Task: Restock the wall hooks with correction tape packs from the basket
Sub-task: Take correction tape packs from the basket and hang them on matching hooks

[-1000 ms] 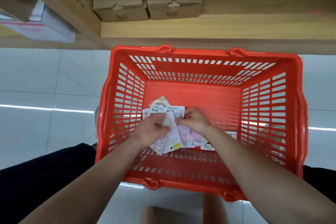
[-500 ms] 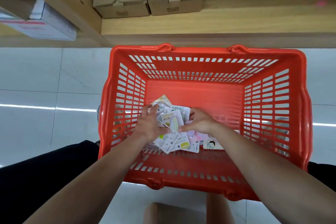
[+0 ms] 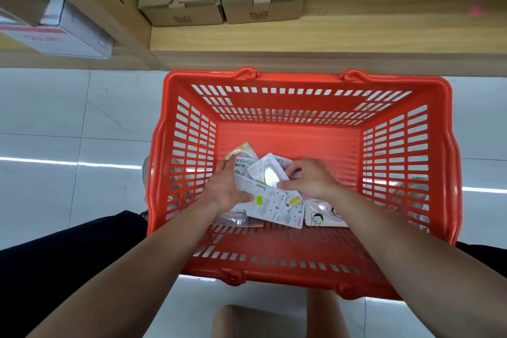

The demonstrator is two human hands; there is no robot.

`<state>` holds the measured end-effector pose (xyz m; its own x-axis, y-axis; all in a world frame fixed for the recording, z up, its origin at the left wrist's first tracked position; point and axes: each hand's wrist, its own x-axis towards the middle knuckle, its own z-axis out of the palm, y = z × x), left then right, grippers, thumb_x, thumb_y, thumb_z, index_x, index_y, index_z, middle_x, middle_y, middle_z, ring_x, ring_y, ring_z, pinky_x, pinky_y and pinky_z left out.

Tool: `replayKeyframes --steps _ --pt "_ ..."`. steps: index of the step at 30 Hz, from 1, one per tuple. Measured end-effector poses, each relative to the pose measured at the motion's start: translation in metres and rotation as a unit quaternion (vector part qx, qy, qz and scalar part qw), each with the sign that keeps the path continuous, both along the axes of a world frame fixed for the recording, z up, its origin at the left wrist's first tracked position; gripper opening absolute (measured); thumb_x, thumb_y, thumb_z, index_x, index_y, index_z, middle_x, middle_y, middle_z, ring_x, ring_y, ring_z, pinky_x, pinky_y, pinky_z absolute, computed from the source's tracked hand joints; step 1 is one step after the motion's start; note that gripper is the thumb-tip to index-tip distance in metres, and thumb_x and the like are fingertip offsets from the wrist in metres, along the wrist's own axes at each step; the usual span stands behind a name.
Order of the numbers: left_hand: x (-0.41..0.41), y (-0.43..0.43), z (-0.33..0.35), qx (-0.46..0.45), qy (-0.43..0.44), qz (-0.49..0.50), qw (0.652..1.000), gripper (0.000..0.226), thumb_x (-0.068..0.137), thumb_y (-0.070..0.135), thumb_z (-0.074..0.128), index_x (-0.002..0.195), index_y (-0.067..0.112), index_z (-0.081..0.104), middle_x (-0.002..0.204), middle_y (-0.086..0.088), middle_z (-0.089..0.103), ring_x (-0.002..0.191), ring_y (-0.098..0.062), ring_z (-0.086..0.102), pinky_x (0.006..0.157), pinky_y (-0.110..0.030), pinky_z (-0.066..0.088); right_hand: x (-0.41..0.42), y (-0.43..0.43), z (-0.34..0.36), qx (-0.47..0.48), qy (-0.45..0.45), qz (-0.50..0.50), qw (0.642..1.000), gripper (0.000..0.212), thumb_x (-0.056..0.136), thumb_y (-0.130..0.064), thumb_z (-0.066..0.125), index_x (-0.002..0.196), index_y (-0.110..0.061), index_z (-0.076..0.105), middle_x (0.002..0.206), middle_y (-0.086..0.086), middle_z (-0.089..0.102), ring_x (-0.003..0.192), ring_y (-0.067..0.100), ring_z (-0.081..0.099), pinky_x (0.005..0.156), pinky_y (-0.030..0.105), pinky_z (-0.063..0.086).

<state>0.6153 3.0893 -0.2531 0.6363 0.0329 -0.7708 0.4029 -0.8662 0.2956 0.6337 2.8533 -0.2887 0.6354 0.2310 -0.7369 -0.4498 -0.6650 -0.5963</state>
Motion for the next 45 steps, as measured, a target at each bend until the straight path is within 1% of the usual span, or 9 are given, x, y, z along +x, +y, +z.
replayKeyframes --steps 5,10,12,20,24,29,32,36,45 --pt "0.000 0.003 0.009 0.004 -0.062 0.072 0.995 0.093 0.072 0.032 0.092 0.150 0.021 0.042 0.144 -0.004 0.046 0.131 -0.024 0.051 0.106 -0.034 0.045 0.004 0.007 0.002 0.009 -0.011 -0.078 0.997 0.023 0.080 -0.028 0.083 0.083 -0.026 0.060 0.096 -0.004 0.070 0.086 0.022 0.071 0.075 0.040 0.056" --pt "0.009 0.008 0.018 -0.028 -0.127 0.151 0.980 0.029 0.091 0.024 0.077 0.118 0.020 0.067 0.089 0.005 0.067 0.077 -0.019 0.066 0.059 -0.025 0.049 0.022 -0.011 0.018 0.055 -0.041 -0.224 0.972 0.017 0.089 -0.007 0.073 0.092 -0.018 0.060 0.102 0.006 0.072 0.085 0.025 0.070 0.065 0.032 0.050" --pt "0.013 0.005 0.021 -0.055 -0.160 0.178 0.969 0.009 0.093 0.021 0.073 0.097 0.021 0.065 0.082 0.006 0.067 0.079 -0.021 0.067 0.065 -0.029 0.051 0.024 -0.020 0.025 0.063 -0.038 -0.228 0.971 0.013 0.091 -0.009 0.071 0.101 -0.014 0.064 0.103 0.000 0.070 0.082 0.017 0.067 0.064 0.030 0.048" --pt "0.006 -0.038 0.019 -0.158 -0.116 0.122 0.973 0.019 0.089 0.022 0.077 0.081 0.027 0.060 0.110 0.006 0.069 0.098 -0.012 0.066 0.080 -0.026 0.050 0.018 -0.008 0.031 0.072 -0.002 -0.212 0.975 0.016 0.093 -0.013 0.069 0.110 -0.013 0.069 0.096 0.002 0.071 0.073 0.017 0.066 0.053 0.023 0.048" --pt "-0.001 -0.053 0.002 -0.172 -0.107 0.055 0.978 0.016 0.084 0.029 0.081 0.083 0.019 0.069 0.116 0.021 0.053 0.104 0.015 0.050 0.090 -0.016 0.038 0.010 -0.012 0.024 0.073 0.020 -0.224 0.972 0.028 0.088 -0.016 0.076 0.115 -0.016 0.069 0.109 0.008 0.074 0.082 0.022 0.070 0.066 0.033 0.054" --pt "0.016 -0.060 -0.015 -0.164 -0.106 0.130 0.972 0.020 0.080 0.032 0.078 0.077 0.036 0.059 0.105 0.006 0.065 0.095 -0.016 0.070 0.084 -0.045 0.060 0.009 -0.031 0.023 0.075 0.073 -0.186 0.977 0.056 0.078 -0.014 0.088 0.124 -0.032 0.060 0.120 -0.008 0.065 0.098 0.022 0.072 0.084 0.048 0.062" --pt "0.020 -0.064 -0.022 -0.180 -0.090 0.196 0.960 0.044 0.072 0.024 0.087 0.099 0.037 0.055 0.116 -0.004 0.065 0.091 -0.023 0.072 0.070 -0.050 0.063 0.009 -0.035 0.019 0.068 0.072 -0.185 0.978 0.061 0.081 -0.009 0.085 0.132 -0.030 0.060 0.123 -0.006 0.065 0.100 0.024 0.071 0.086 0.050 0.060" --pt "0.023 -0.069 -0.019 -0.181 -0.050 0.218 0.958 0.077 0.077 0.014 0.089 0.141 0.020 0.046 0.107 0.006 0.067 0.094 -0.018 0.068 0.083 -0.039 0.059 0.007 -0.040 0.016 0.050 0.055 -0.213 0.974 0.051 0.081 -0.008 0.084 0.124 -0.026 0.063 0.113 -0.006 0.066 0.089 0.014 0.067 0.070 0.034 0.055" --pt "0.030 -0.053 -0.005 -0.181 -0.104 0.241 0.948 0.046 0.085 0.002 0.079 0.126 0.015 0.061 0.092 0.012 0.063 0.087 -0.013 0.064 0.070 -0.022 0.049 0.016 -0.048 0.028 0.125 0.022 -0.358 0.925 0.019 0.089 0.002 0.071 0.100 -0.013 0.070 0.101 0.013 0.077 0.090 0.030 0.075 0.065 0.035 0.059"
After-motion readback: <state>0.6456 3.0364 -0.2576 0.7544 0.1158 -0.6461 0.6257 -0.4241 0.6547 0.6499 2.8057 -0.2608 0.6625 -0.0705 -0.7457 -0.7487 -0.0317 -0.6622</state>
